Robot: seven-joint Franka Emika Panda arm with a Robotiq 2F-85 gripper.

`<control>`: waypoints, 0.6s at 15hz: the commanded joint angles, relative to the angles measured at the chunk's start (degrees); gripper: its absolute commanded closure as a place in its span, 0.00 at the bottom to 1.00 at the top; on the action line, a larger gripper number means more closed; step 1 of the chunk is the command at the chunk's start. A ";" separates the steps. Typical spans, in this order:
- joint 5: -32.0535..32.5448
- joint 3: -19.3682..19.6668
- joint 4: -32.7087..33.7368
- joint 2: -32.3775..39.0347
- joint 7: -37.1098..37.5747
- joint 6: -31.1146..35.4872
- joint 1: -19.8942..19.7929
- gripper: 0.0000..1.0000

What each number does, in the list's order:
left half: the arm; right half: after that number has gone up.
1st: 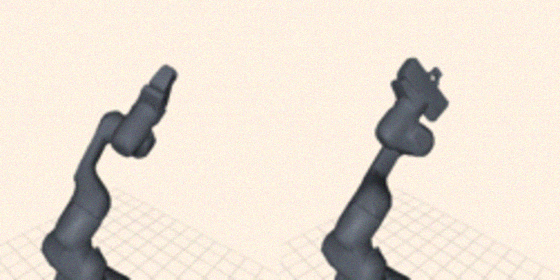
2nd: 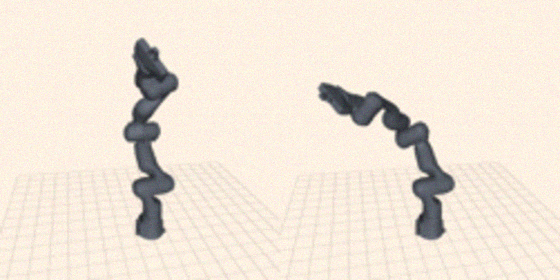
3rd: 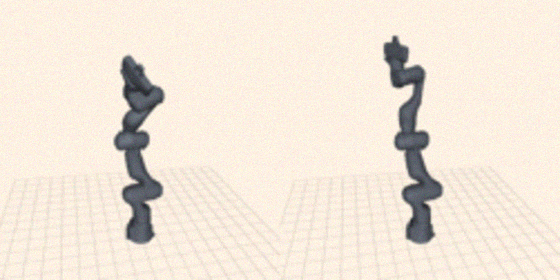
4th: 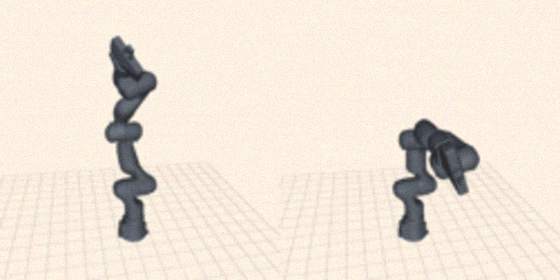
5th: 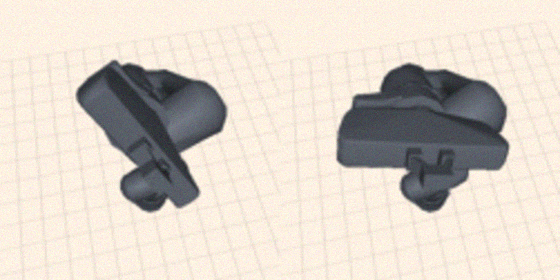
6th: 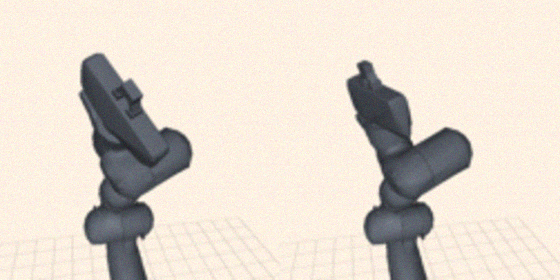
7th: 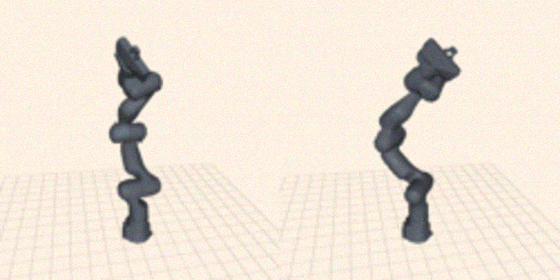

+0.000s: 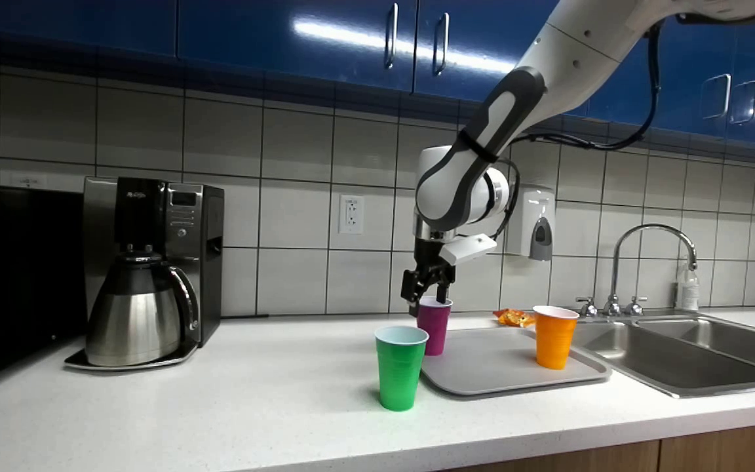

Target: Remove the green, purple and orange cups from the tray

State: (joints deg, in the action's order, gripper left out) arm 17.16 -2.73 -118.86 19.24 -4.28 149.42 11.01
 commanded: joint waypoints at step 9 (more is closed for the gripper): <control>1.07 0.89 3.84 4.14 1.67 0.14 0.21 0.51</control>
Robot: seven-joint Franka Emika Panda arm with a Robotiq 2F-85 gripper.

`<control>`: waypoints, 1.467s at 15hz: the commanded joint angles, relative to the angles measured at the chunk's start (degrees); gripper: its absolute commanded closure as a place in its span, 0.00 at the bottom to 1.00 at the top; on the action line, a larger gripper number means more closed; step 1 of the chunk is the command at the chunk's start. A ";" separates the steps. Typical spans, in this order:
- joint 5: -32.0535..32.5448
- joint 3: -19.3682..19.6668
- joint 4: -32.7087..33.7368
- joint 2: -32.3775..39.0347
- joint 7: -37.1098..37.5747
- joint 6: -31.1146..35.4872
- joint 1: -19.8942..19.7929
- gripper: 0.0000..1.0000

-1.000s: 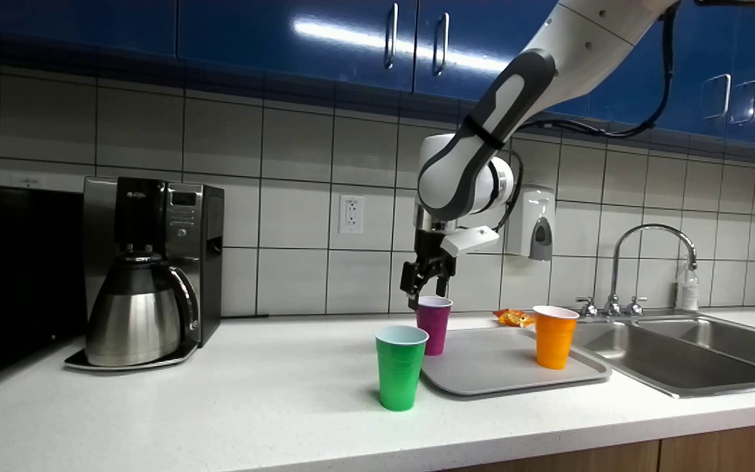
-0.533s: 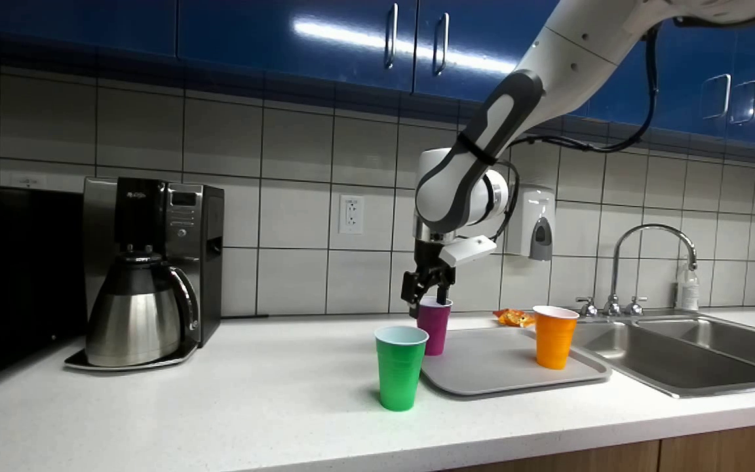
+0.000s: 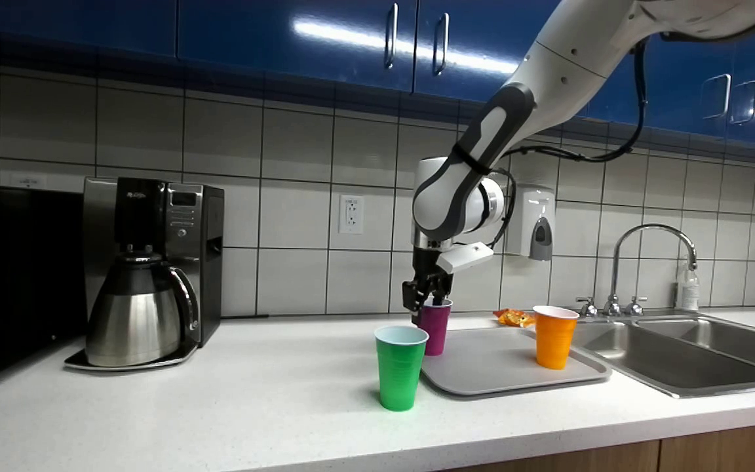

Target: Remove the green, purple and orange cups from the tray

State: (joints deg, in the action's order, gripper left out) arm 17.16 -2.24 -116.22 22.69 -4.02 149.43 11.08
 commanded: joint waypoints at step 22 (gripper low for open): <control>2.68 0.11 -0.41 -4.32 3.56 -0.11 3.33 0.99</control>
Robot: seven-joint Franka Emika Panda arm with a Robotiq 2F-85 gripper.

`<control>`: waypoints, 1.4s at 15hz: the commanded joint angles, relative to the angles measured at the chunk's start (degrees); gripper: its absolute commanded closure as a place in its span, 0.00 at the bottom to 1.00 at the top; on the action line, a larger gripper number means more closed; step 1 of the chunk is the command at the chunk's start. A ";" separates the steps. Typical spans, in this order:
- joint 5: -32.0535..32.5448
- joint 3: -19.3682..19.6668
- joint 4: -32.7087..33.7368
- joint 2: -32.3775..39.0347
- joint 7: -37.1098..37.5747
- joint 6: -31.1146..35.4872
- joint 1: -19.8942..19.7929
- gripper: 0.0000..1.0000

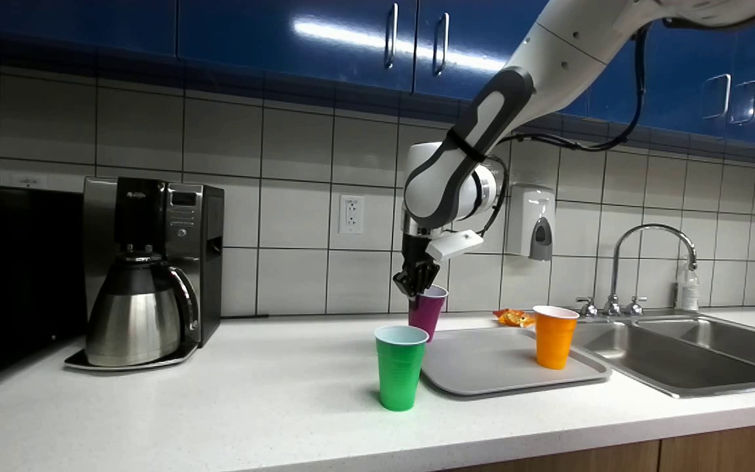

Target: Remove the green, purple and orange cups from the tray

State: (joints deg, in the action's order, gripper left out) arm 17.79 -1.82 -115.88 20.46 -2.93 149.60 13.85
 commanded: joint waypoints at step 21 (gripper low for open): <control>1.82 -3.54 1.27 0.10 4.48 -0.26 5.53 0.99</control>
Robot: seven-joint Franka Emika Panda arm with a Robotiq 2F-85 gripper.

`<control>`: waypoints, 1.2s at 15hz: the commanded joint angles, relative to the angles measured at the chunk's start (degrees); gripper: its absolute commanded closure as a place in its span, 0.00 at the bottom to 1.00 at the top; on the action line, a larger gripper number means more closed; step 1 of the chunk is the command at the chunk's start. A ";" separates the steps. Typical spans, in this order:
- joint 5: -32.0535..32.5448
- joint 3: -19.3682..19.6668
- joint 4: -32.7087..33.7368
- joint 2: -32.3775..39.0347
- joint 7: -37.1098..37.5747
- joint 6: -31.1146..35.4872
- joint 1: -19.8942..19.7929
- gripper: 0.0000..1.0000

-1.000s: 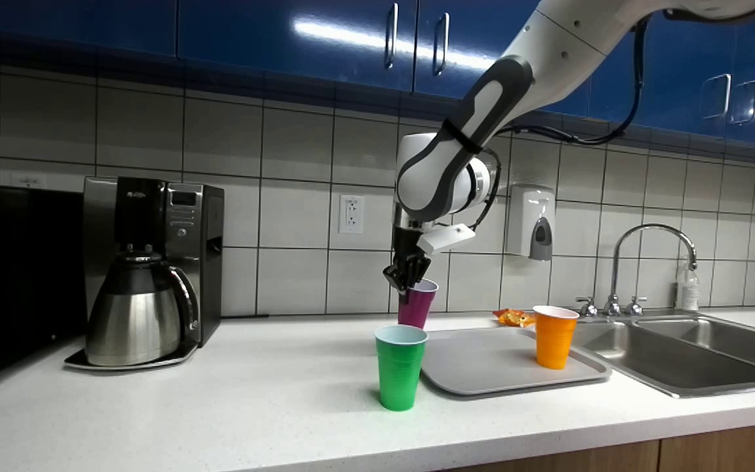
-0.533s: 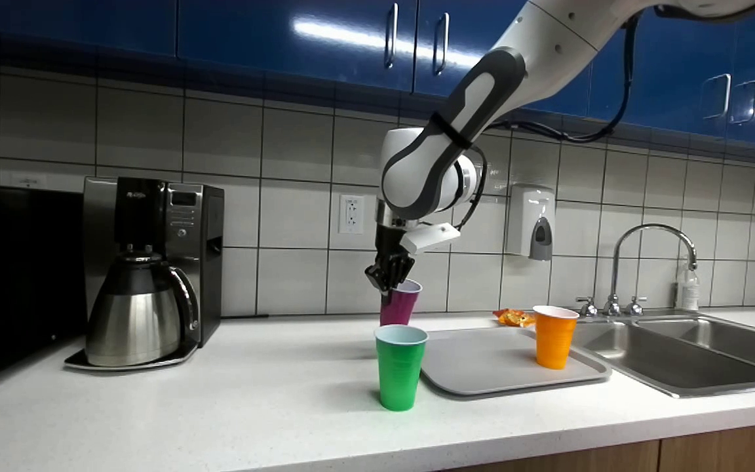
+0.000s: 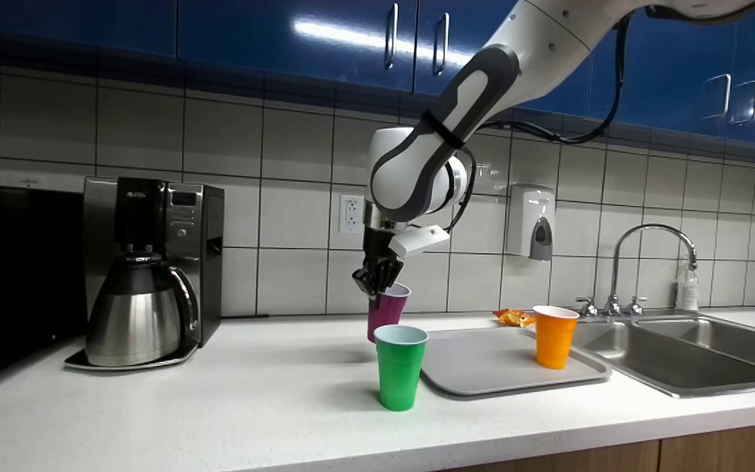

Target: Remove the green, purple and orange cups from the tray

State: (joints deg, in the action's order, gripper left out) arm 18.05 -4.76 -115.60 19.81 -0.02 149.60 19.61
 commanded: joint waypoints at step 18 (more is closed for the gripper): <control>1.03 -0.54 1.52 3.50 1.27 -0.16 -0.16 0.71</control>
State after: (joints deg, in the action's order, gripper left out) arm 18.05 -4.86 -115.28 22.65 -0.02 149.60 19.67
